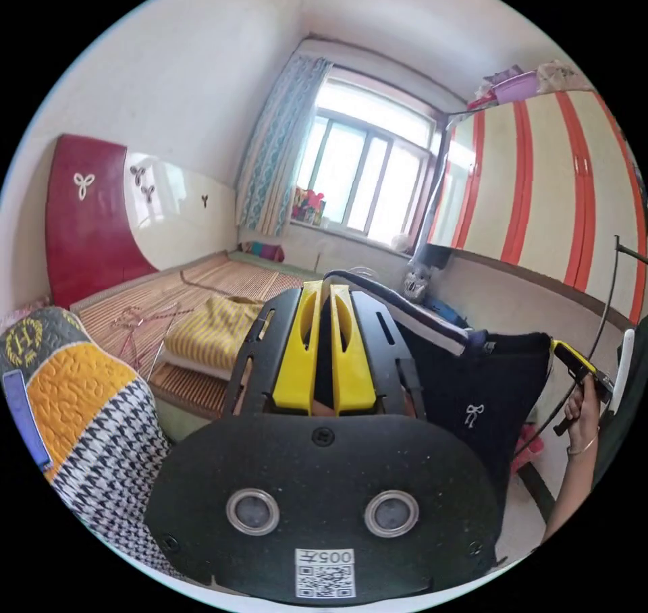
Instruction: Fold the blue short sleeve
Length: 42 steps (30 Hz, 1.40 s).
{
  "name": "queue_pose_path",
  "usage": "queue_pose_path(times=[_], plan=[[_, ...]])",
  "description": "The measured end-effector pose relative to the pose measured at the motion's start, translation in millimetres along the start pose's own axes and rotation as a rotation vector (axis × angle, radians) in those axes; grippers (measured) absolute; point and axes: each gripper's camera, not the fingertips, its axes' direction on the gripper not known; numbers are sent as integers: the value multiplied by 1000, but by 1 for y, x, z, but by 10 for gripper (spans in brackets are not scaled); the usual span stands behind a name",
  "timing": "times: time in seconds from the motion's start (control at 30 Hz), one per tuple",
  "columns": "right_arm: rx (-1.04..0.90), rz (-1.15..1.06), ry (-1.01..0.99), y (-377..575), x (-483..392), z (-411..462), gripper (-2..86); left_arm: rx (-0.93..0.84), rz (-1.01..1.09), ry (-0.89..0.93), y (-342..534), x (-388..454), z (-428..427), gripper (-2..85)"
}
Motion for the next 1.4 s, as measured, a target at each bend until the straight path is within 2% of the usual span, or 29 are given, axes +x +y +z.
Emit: queue_pose_path(times=[0.2, 0.43, 0.67, 0.77, 0.83, 0.87, 0.93, 1.03, 1.17, 1.33, 1.4], plan=[[-41, 72, 2, 29, -5, 74, -15, -16, -17, -37, 1, 7, 44, 15], [-2, 113, 61, 20, -19, 171, -15, 23, 20, -45, -34, 29, 109, 17], [-1, 142, 46, -24, -42, 325, -15, 0, -15, -145, -96, 41, 248, 31], [-101, 146, 67, -31, -66, 440, -9, -81, -46, -232, -109, 44, 332, 59], [-271, 182, 137, -12, -84, 538, 14, -204, -55, -238, -109, 44, 380, 79], [-328, 179, 139, -5, -88, 560, 18, -308, -63, -231, -108, 44, 407, 92], [-464, 148, 58, 31, -101, 615, 27, -397, -47, -214, -102, 49, 433, 104], [-537, 154, 17, 39, -100, 639, 33, -458, 5, -186, -102, 63, 455, 98], [-506, 138, 40, 34, -84, 638, 40, -554, 80, -119, -106, 85, 486, 84], [-632, 331, 56, 60, -33, 653, 40, -664, 123, -17, -108, 106, 515, 83], [-678, 344, 74, 66, -20, 663, 39, -716, 159, 15, -110, 115, 530, 82]])
